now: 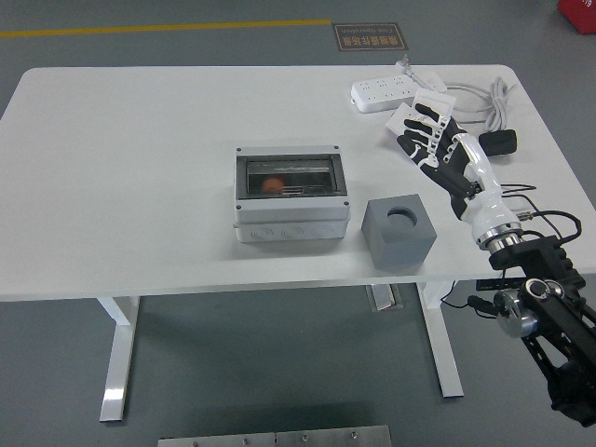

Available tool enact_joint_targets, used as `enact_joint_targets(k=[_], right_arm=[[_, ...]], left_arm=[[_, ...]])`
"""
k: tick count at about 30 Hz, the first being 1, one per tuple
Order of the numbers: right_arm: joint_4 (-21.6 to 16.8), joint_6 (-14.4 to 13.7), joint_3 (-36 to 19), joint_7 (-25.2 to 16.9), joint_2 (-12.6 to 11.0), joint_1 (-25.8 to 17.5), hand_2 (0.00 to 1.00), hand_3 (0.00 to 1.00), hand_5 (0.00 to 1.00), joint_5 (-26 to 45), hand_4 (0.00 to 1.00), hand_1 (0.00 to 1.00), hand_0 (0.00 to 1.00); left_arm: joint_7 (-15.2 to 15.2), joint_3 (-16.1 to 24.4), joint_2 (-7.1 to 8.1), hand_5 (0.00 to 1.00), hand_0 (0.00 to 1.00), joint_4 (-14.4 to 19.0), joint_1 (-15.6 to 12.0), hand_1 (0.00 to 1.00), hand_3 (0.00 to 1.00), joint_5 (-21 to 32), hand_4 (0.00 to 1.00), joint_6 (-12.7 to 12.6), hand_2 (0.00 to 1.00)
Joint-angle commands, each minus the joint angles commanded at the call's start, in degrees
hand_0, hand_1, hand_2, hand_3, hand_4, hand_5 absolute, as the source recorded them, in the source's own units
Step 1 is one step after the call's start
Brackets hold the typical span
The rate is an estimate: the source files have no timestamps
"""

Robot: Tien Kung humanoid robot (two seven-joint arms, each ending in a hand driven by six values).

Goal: Fetch the battery,place it into the box,close the lid of the box

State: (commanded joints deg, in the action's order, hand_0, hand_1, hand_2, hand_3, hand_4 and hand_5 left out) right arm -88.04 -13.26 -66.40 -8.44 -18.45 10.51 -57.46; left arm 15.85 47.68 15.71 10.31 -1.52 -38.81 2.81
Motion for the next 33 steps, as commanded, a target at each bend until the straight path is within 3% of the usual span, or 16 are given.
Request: enact_joint_targets(k=[17,27,33], right_arm=[[0.31,0.4,2.36,0.23,0.94,0.77,0.768,0.903,0.451,1.68,0.965,0.82,0.876],[0.92,0.14,5.07,0.37,1.43,0.3,0.766,0.895,0.441,0.94,0.953,0.819,0.877],[0.58,-0.4,5.46,0.25,0.85,0.68,0.766,0.896,0.446,0.73,0.951,0.82,0.877]], left_arm=[[-0.09,-1.26,0.06,0.002,0.753,0.0,0.1,0.835,0.828,2.96,0.48,-0.22,0.788],[0.59,0.15,-0.11,0.002,0.754,0.0,-1.61,0.835,0.829,1.12,0.478,-0.13,0.788],[-0.33,-0.74,0.58,0.002,0.755,0.0,-0.98,0.835,0.829,3.6,0.475,-0.31,0.788]])
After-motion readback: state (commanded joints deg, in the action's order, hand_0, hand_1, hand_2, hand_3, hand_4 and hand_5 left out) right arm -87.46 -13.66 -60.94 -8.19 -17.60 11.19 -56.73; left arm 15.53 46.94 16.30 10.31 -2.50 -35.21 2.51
